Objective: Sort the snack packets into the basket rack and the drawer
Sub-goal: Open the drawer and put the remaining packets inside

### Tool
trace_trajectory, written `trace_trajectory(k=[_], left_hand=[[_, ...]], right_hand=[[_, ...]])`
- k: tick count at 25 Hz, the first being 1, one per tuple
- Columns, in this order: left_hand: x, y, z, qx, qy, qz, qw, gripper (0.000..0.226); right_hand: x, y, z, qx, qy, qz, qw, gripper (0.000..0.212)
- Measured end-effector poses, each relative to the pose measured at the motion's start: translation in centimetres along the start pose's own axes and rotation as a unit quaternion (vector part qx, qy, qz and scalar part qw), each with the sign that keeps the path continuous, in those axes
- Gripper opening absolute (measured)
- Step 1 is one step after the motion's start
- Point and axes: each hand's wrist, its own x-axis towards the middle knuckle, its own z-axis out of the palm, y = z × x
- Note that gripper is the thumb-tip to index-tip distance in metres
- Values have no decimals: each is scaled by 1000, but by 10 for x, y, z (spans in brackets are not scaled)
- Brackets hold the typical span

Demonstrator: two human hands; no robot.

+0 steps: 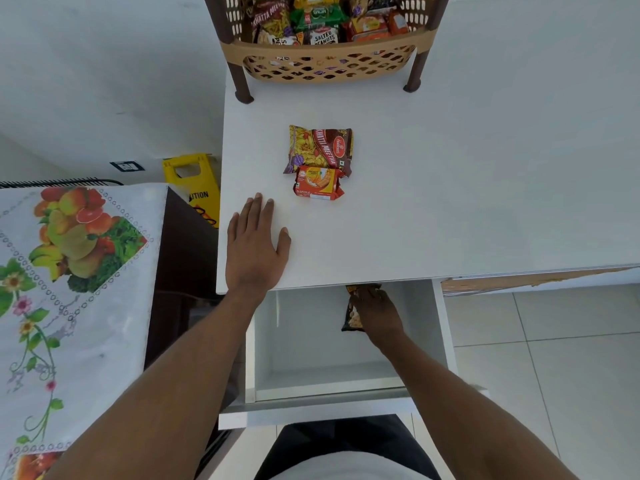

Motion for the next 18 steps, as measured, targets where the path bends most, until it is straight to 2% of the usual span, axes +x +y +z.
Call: trace_trajectory(k=[5,7,9,10,12,14,16,18], left_hand=[[-1,1,-1,4,-11,3,1000,63],[-2,1,-3,1,-10,4,1000,63],[-2,1,-2,-2,-10,6,1000,63],[-2,1,-2,-6,-9,8,1000,63],[-4,0,-1,-12,-4,13,1000,63],[-5,0,0,-15,1,16,1000,63],[-5,0,0,-17,1,15,1000,63],[-5,0,-2,-23,0,12,1000,63]], right_hand=[[-14,-8,-9,-10,-60,-20,998,45],[-23,-22,-29,21,1,-52,998,27],[-36,-35,-45,58,102,-108,987,8],[-42,-42,-51,79,155,-136,975,7],[-44,-52,-73,113,228,-149,955,11],[-26,-57,-102,141,279,-127,941,9],[3,-59,-136,150,293,-81,941,22],[37,-61,-170,133,260,-42,955,43]])
